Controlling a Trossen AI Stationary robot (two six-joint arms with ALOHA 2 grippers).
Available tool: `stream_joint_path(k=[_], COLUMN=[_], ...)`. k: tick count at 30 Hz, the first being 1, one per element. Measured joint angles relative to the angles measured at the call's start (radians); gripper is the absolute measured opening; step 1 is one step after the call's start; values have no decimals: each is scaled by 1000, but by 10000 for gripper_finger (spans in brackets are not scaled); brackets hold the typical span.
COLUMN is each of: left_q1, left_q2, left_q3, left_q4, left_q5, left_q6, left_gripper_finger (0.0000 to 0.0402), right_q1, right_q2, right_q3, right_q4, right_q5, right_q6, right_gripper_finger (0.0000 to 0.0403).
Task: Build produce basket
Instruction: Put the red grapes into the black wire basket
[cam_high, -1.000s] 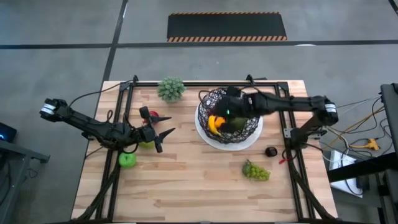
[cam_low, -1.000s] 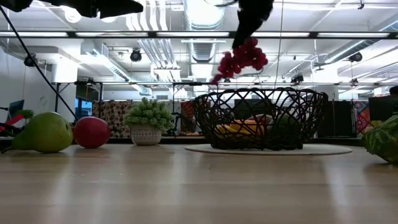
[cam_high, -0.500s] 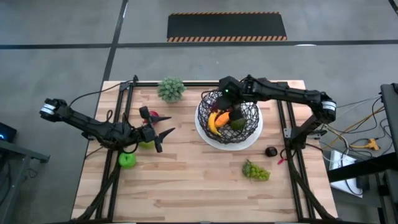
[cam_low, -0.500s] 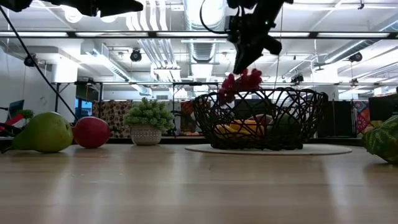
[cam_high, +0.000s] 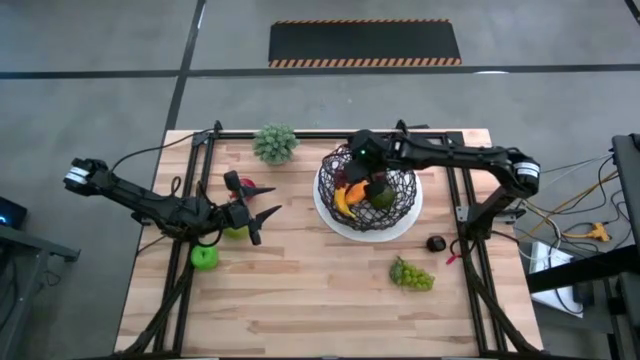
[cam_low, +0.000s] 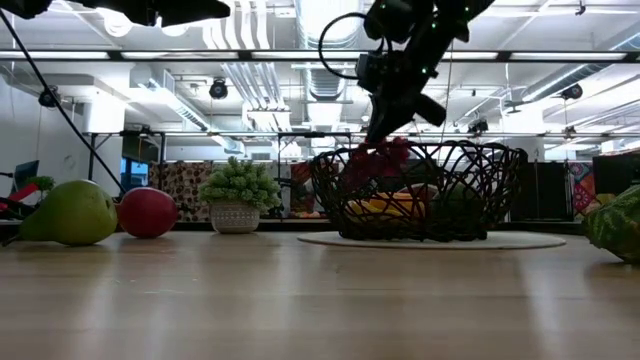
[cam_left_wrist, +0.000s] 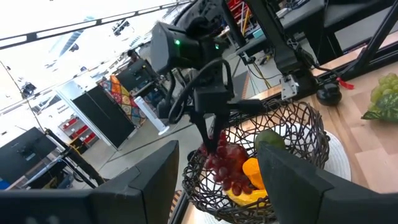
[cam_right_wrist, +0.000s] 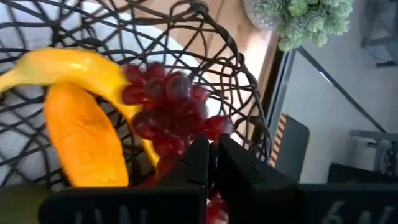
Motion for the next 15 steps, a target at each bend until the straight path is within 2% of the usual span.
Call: stream_joint_path(k=[11,15], left_q1=[0,0], left_q2=[2,3], left_q3=[0,0], left_q4=[5,5], left_q5=[0,0], left_q6=[-1,-2], left_gripper_finger=[202,202], right_q1=[0,-1], right_q2=[71,91], right_q3=[-9,7], right_q4=[22,24], right_q5=[56,56], right_q6=[30,77], right_gripper_finger=[13,34])
